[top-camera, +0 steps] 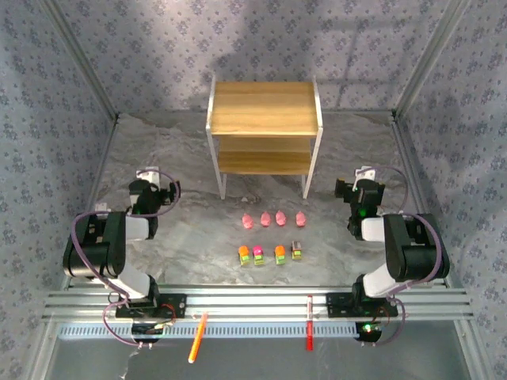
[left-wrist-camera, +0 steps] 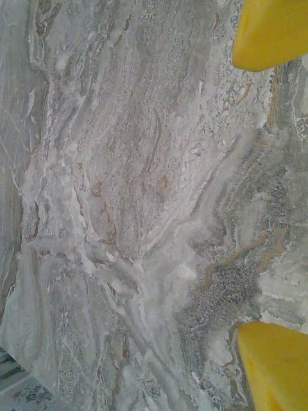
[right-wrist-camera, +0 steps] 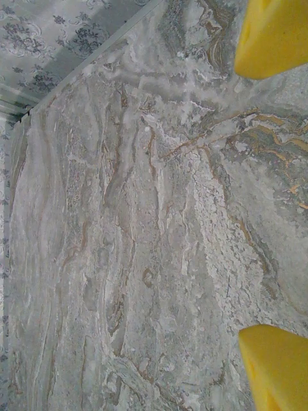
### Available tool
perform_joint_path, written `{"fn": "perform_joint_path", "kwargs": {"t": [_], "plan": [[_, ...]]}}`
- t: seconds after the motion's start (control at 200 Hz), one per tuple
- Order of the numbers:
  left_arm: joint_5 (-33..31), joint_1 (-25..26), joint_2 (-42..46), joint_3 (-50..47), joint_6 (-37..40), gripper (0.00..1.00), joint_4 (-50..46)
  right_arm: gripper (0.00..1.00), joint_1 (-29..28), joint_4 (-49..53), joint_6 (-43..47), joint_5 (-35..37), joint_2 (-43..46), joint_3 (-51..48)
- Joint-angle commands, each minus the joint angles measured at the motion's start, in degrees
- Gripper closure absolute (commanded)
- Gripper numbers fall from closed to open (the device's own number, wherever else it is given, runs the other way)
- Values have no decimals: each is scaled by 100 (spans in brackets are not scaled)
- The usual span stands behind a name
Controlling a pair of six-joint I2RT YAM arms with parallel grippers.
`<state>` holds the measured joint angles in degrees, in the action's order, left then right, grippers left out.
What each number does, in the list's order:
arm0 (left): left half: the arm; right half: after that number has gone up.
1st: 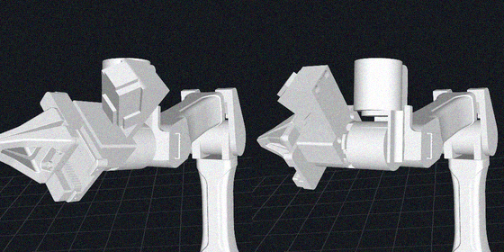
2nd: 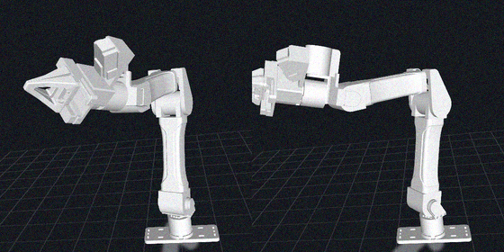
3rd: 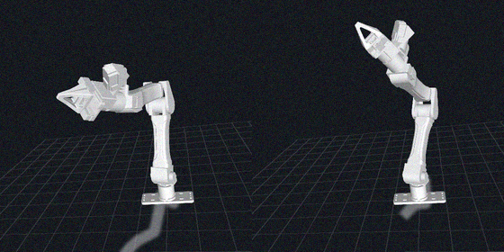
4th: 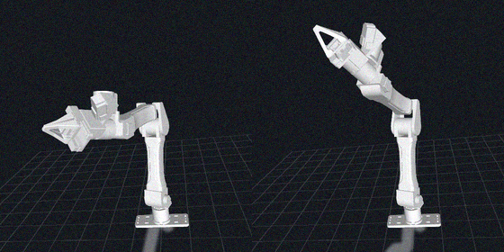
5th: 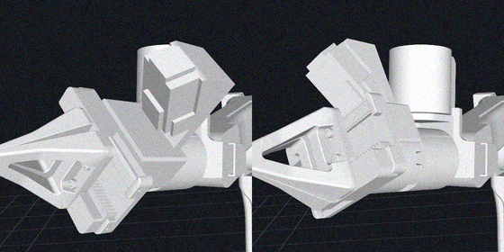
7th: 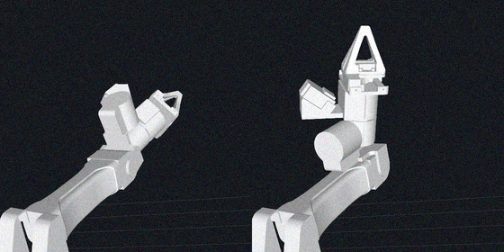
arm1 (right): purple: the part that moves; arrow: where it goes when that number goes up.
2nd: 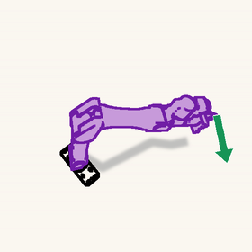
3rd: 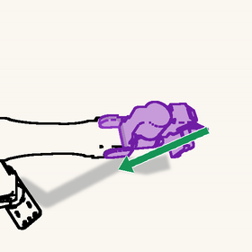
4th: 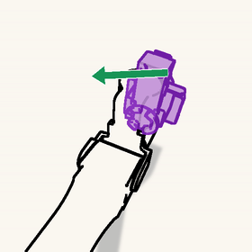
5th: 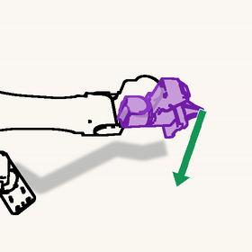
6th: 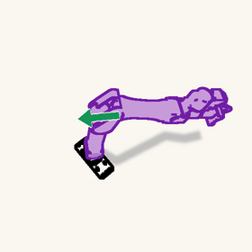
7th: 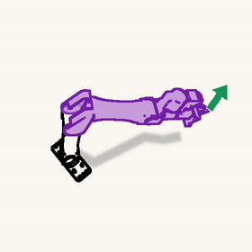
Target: Place and organize the plastic toys onto the shelf
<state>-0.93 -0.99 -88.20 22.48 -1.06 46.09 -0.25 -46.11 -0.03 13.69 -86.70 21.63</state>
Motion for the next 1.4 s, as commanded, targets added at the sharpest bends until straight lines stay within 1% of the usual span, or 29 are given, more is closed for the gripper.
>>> {"fn": "perform_joint_path", "kwargs": {"t": [0.0, 0.24, 0.335, 0.6, 0.87, 1.019, 1.124, 1.199, 1.299, 1.394], "plan": [[22, -4, 31, 118, 19, 0, 50, 0, 34, -94, -76, -42, -23, -24], [-23, 25, 30, 125, 36, 0, 45, 0, 60, -40, -93, -101, -23, 6], [3, 5, 30, 126, 23, 0, 41, 0, 67, 25, 21, -399, -32, 48], [197, -103, 23, 133, -52, 1, 32, 0, 68, 38, 21, -403, -32, 52], [161, -98, 31, 125, -41, 0, 49, 0, 61, 7, 21, -387, -29, 31], [-489, 21, 189, 1, -142, 0, 132, 0, 52, -45, 30, -347, -14, 3], [-1007, 201, 485, -118, -86, 0, 117, 0, -5, -86, -5, -71, 53, -43], [-1408, 408, 798, -165, -20, 0, -59, 0, -53, -193, 3, 68, 145, -138], [-1996, 714, 1324, -99, 42, 0, -709, 0, -168, -354, 85, 240, 213, -237], [-2402, 1051, 1744, -358, 142, 0, -547, 0, -231, -397, 126, 323, 223, -264]]}}
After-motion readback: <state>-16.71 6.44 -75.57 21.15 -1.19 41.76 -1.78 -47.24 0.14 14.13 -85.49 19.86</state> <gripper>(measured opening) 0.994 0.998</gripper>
